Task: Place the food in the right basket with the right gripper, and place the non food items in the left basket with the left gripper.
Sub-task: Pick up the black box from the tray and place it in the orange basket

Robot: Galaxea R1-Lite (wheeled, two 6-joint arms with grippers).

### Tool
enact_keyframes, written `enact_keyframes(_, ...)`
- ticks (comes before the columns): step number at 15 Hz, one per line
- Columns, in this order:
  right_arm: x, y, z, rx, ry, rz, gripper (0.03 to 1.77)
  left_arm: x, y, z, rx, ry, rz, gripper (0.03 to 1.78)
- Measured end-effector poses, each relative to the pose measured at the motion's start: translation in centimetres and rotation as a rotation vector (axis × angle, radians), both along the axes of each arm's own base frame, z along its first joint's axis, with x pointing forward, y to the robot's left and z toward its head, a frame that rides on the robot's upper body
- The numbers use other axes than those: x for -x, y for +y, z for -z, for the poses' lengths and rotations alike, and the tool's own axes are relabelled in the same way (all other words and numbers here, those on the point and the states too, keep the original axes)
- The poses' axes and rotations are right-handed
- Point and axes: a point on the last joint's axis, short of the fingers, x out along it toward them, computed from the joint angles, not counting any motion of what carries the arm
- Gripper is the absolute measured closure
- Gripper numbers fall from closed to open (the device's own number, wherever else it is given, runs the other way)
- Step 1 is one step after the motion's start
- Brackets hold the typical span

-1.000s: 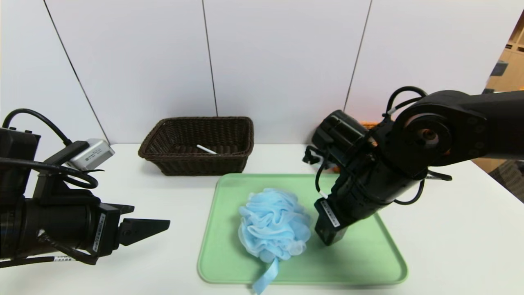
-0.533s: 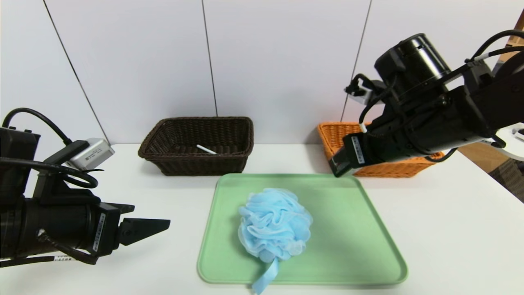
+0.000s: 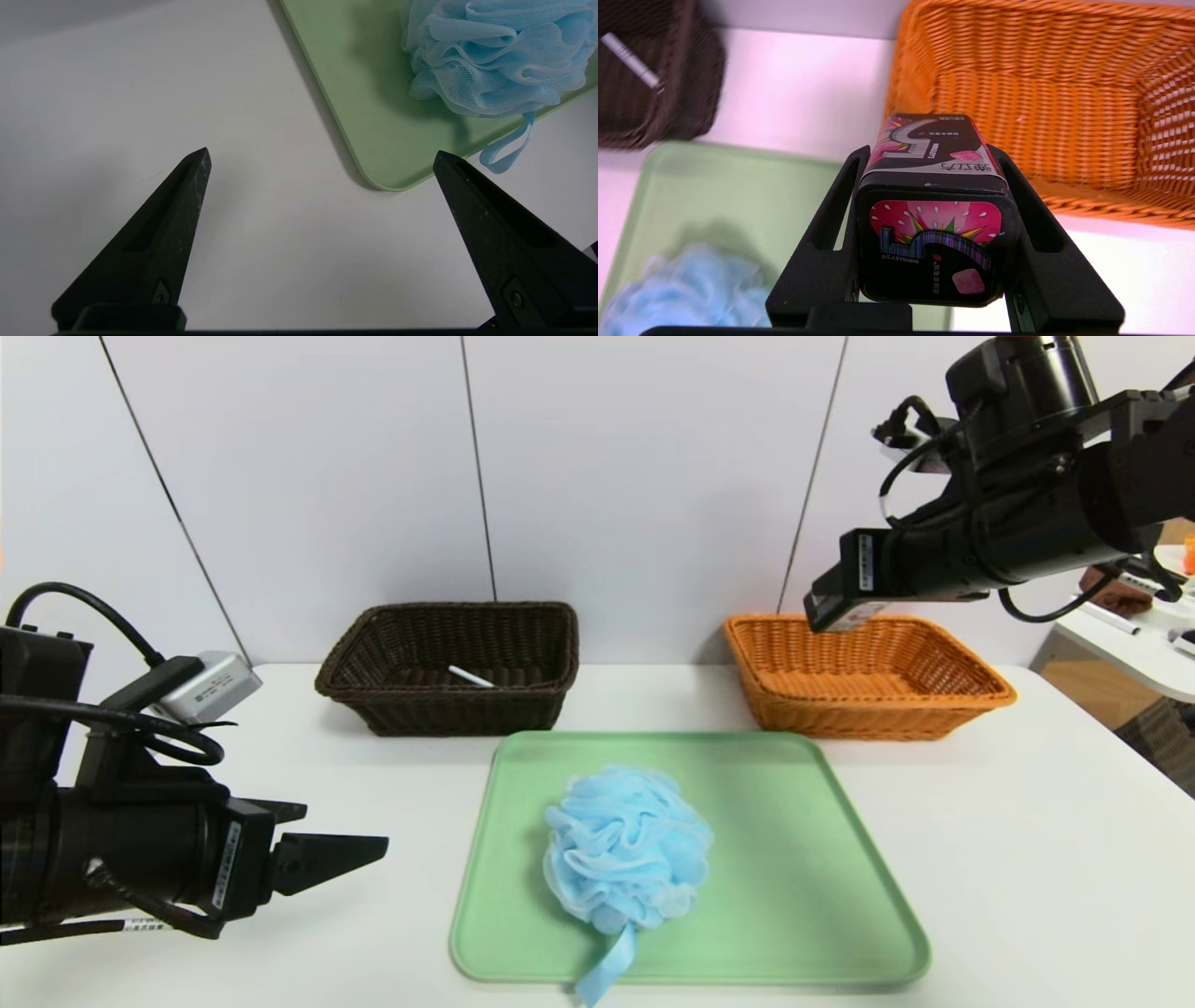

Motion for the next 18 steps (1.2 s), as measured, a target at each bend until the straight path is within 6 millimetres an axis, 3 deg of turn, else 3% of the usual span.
enact_keyframes(6,-6.3,-3.0,3.4,0.01,0.058,0.131,1.0,0.0,0.0,0.0,0.007,0.007,-0.006,0.12)
enact_keyframes(12,-11.6,-5.4,8.4,0.021,0.11,0.209,1.0,0.1,0.0,0.6,0.003,0.026,-0.009,0.12)
enact_keyframes(18,-13.7,-6.1,12.7,0.03,0.198,0.22,1.0,0.3,0.1,1.0,-0.001,0.045,-0.012,0.12)
